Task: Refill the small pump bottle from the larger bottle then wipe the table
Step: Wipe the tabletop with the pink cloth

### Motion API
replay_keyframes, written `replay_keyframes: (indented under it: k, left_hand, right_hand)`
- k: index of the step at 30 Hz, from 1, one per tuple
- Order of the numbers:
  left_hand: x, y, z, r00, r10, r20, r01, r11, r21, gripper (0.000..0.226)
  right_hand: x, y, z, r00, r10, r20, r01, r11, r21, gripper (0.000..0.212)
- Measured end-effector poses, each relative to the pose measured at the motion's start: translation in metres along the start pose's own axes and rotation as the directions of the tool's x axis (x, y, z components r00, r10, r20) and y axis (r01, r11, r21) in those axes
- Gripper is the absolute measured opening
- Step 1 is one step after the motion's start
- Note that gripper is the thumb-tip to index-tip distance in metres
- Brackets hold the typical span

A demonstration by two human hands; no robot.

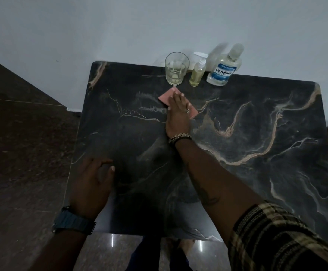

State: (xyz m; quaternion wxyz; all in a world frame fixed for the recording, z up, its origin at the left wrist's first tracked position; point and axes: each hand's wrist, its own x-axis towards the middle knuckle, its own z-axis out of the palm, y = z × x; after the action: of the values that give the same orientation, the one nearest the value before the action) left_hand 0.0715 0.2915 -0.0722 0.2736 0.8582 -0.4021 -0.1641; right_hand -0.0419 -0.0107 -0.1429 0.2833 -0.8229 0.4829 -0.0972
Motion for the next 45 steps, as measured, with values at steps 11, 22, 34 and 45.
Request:
replay_keyframes:
  k: [11, 22, 34, 45]
  left_hand:
    - [-0.012, -0.018, -0.01, 0.998, -0.057, 0.003, 0.057, 0.998, -0.014, 0.016]
    - [-0.014, -0.036, -0.024, 0.993, -0.047, -0.105, 0.048, 0.999, 0.011, 0.015]
    - [-0.074, -0.026, -0.034, 0.992, -0.036, -0.124, 0.04, 0.999, 0.037, 0.013]
    - [-0.132, 0.0, -0.04, 0.984, -0.011, -0.179, 0.025, 0.997, 0.08, 0.014]
  right_hand:
    - [0.018, -0.022, 0.014, 0.975, -0.188, 0.12, 0.191, 0.981, -0.017, 0.048]
    - [-0.269, -0.029, 0.081, 0.695, -0.552, 0.461, 0.595, 0.801, 0.063, 0.06]
    - [-0.18, -0.012, 0.015, 0.959, -0.196, 0.203, 0.203, 0.979, -0.016, 0.05]
    - [-0.345, 0.016, 0.038, 0.724, -0.557, 0.408, 0.543, 0.824, 0.161, 0.053]
